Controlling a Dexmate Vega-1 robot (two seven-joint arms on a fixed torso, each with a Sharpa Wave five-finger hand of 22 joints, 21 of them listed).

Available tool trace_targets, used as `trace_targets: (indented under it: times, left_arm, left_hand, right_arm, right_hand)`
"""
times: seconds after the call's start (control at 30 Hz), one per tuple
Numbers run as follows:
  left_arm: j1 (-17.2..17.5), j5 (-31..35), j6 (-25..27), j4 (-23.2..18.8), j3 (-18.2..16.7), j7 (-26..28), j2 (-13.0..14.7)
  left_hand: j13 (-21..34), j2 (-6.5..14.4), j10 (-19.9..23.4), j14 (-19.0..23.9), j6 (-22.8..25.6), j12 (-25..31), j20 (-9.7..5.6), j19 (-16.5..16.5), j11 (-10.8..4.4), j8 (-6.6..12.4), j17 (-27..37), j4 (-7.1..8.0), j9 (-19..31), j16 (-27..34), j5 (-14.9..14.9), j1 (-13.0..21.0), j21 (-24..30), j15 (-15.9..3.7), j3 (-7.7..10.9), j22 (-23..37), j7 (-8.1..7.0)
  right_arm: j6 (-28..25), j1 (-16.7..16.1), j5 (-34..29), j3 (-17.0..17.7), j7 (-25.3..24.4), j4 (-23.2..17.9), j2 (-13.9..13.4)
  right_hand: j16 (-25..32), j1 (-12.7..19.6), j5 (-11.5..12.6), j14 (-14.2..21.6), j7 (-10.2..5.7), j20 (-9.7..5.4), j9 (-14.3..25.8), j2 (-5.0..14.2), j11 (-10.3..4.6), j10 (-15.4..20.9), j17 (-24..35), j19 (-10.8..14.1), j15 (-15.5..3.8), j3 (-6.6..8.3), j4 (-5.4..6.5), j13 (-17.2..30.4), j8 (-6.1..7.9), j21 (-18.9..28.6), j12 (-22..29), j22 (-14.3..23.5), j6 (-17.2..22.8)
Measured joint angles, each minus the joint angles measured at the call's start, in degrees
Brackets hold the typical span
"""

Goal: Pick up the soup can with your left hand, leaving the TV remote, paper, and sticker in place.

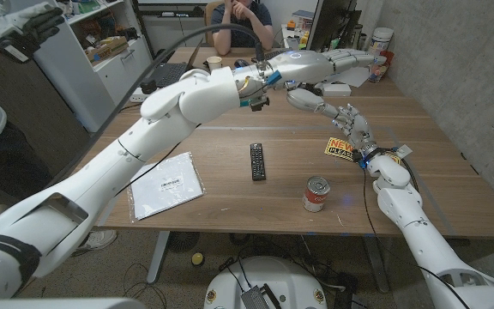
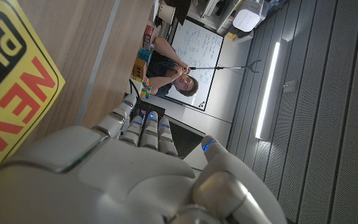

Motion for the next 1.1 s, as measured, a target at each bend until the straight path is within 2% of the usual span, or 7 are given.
trace_targets:
  times: [0.2, 0.37, 1.1]
  left_arm:
    - [-0.46, 1.44, 0.32, 0.65, 0.79, -0.73, -0.28]
    - [-1.03, 1.95, 0.36, 1.18, 1.77, -1.97, -0.62]
    - [-3.35, -0.75, 1.28, 2.95, 6.23, -9.96, -1.55]
  left_hand:
    - [0.04, -0.11, 0.80, 0.80, 0.85, 0.33, 0.00, 0.00, 0.52, 0.21, 0.00, -0.19, 0.00, 0.00, 0.39, 2.20, 0.00, 0.79, -0.35, 0.00, 0.18]
    - [0.17, -0.09, 2.00, 1.89, 1.93, 0.39, 0.32, 0.32, 0.32, 0.43, 0.01, -0.48, -0.01, 0.00, 0.88, 3.89, 0.00, 0.68, -0.79, 0.00, 0.11]
    - [0.16, -0.71, 3.00, 3.19, 4.22, 0.84, 0.40, 1.87, 0.54, 0.66, 0.01, 0.07, -0.01, 0.44, 1.54, 5.68, 0.00, 0.55, -2.60, 0.01, 0.03]
  right_arm:
    - [0.38, 0.15, 0.00, 0.00, -0.15, 0.36, 0.09]
    - [0.67, 0.20, 0.00, 0.07, -0.19, 0.60, 0.11]
    - [1.19, -0.24, 0.21, 0.57, -0.46, 0.83, 0.06]
  right_hand:
    - [0.00, 0.00, 0.00, 0.61, 0.00, 0.00, 0.00, 0.00, -0.01, -0.01, 0.00, 0.00, 0.00, 0.00, 0.00, 0.00, 0.35, 0.00, 0.00, 0.00, 0.00]
    - [0.00, 0.00, 0.00, 0.61, 0.30, 0.00, 0.00, 0.00, -0.10, 0.50, 0.00, 0.00, 0.00, 0.00, 0.00, 0.00, 0.45, 0.00, 0.00, 0.00, 0.30]
    - [0.00, 0.00, 0.00, 0.60, 0.10, -0.22, 0.00, 0.00, -0.11, 0.49, 0.00, -0.22, 0.01, 0.00, 0.00, 0.00, 0.45, 0.00, 0.00, 0.00, 0.50]
